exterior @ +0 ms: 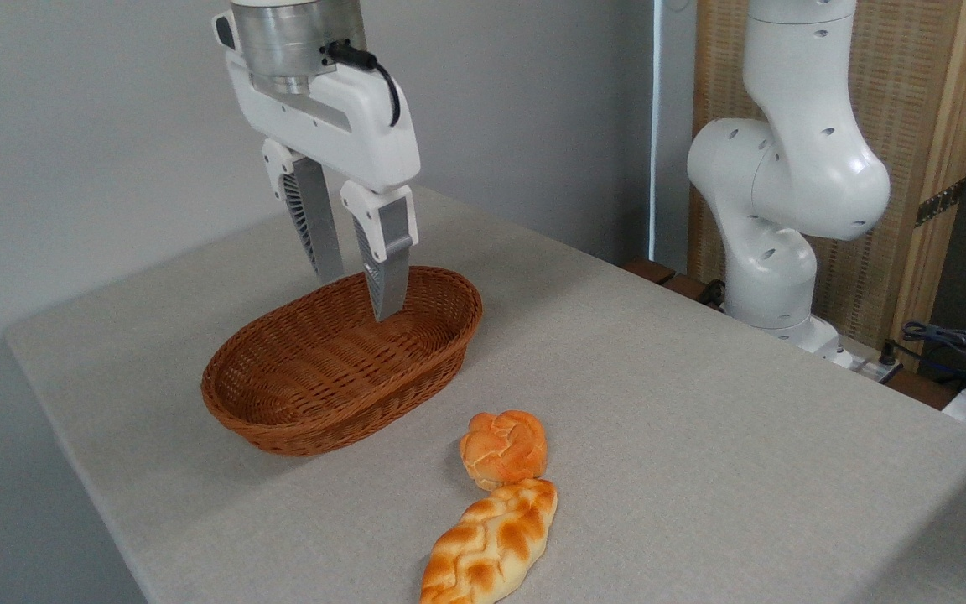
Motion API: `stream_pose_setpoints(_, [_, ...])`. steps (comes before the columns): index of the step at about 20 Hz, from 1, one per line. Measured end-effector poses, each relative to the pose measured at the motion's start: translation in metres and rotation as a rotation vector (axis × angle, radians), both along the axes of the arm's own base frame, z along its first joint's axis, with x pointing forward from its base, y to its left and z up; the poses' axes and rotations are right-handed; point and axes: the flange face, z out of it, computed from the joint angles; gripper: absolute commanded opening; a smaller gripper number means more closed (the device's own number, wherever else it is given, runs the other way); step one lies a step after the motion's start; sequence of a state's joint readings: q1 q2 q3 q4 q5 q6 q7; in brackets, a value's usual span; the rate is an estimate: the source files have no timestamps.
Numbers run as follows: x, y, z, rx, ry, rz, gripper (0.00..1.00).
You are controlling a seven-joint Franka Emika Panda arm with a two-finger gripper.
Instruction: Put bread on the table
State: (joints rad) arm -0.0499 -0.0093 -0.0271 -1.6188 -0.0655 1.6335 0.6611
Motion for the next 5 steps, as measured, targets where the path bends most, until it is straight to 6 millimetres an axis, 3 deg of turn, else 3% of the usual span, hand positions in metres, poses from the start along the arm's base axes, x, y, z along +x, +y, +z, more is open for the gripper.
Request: stream_pose_setpoints(5, [-0.003,0.022,0.004,0.0,-0.009,0.003,1.0])
